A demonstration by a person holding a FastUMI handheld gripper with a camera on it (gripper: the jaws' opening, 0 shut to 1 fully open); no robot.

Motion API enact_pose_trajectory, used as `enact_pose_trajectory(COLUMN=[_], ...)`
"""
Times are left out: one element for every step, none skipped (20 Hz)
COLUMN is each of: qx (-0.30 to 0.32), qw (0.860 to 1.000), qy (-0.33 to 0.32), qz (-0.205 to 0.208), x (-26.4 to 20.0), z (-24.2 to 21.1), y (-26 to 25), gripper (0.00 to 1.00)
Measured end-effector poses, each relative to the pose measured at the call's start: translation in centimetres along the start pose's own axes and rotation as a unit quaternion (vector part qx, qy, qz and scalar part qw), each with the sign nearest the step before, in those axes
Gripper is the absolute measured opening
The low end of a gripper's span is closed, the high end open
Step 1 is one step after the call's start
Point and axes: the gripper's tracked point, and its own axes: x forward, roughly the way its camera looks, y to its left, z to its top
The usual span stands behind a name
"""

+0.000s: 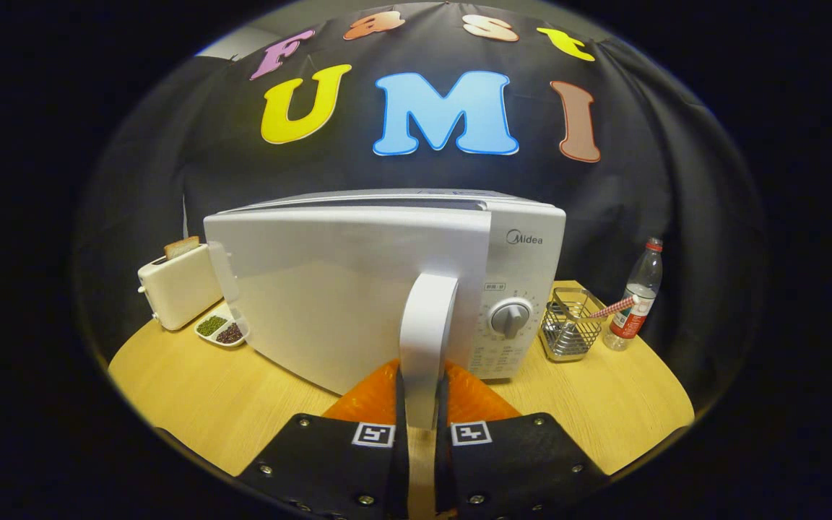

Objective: Open the microwave, put the food inside, and close the microwave door.

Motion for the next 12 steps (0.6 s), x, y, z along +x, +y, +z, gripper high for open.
enact_pose_trajectory(qx=[0.001,0.000,-0.003,-0.008,-0.012,-0.014,-0.017,-0.023,-0.027,-0.028,-0.028,-0.026], qw=[1.000,1.000,1.000,1.000,1.000,1.000,1.000,1.000,1.000,0.999,0.999,0.999], qy=[0.005,0.009,0.015,0.015,0.014,0.013,0.013,0.013,0.013,0.016,0.017,0.019], qz=[0.001,0.002,0.003,0.001,0.001,0.007,0.011,0.011,0.010,0.009,0.010,0.012], x=[-0.8,-1.4,-2.2,-3.0,-3.7,-4.4,-5.0,-5.7,-6.3,-6.9,-7.5,-8.0], z=[-0.2,-0.6,-0.8,-0.9,-0.9,-0.9,-1.0,-1.1,-1.2,-1.5,-1.7,-1.9], y=[0.4,0.9,1.4,1.9,2.4,3.2,4.0,4.5,5.0,5.5,6.0,6.7], gripper=[0.17,0.20,0.21,0.24,0.24,0.27,0.33,0.40,0.41,0.42,0.42,0.42])
